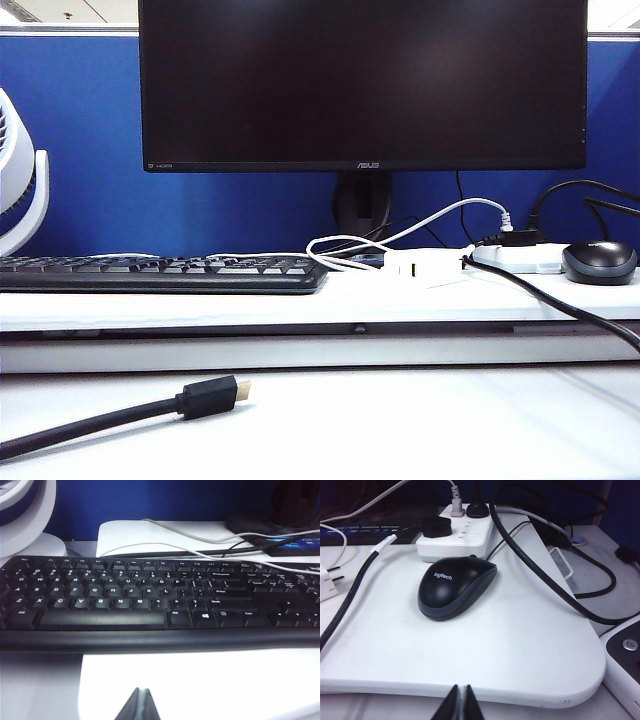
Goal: Pick up the Type-C charging cable and the charging base, insert one end of the Type-C charger into the corresponding slot on the base, and finally place the plugged-in charger back on the table.
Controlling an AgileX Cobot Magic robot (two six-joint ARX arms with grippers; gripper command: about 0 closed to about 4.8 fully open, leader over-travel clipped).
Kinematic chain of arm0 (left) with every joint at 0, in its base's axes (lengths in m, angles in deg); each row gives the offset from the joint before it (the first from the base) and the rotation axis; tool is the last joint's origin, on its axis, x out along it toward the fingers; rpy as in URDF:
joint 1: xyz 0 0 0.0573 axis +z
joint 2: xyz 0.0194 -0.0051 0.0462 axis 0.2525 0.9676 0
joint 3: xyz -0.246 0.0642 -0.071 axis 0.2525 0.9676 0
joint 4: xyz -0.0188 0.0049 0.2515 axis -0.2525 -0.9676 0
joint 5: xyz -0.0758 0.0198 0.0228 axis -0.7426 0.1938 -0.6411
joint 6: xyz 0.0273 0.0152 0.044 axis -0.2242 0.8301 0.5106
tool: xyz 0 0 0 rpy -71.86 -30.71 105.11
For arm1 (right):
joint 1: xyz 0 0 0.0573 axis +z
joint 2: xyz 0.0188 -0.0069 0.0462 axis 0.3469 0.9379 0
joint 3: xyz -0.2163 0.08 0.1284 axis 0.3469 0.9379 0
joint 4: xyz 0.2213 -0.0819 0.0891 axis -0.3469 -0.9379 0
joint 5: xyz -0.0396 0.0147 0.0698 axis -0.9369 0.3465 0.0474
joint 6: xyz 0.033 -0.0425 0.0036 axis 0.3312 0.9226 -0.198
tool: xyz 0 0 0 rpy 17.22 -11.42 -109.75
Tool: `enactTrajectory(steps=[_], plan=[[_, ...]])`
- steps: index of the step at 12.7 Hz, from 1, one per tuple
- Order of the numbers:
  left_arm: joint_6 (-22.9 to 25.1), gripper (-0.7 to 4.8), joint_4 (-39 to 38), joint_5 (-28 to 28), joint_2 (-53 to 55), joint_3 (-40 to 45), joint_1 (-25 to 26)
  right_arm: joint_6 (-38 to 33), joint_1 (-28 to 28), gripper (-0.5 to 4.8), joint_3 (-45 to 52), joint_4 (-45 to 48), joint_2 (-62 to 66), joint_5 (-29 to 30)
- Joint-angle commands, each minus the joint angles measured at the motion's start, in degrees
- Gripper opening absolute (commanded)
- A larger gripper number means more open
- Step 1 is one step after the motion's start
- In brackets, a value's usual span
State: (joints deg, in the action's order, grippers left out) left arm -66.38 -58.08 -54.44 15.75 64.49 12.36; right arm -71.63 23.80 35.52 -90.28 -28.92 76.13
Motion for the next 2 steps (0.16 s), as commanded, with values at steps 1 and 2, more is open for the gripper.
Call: enactTrajectory(steps=[1, 2], plan=[[0.0, -0.06, -0.6, -0.3, -0.1, 0.1, 0.2, 0.2, 0.0, 0.2, 0.4, 0.5, -0.1, -0.2], [0.0, -0.06, -0.6, -0.3, -0.1, 0.1, 0.2, 0.2, 0.0, 0.21, 0.4, 0.5, -0.1, -0.2]])
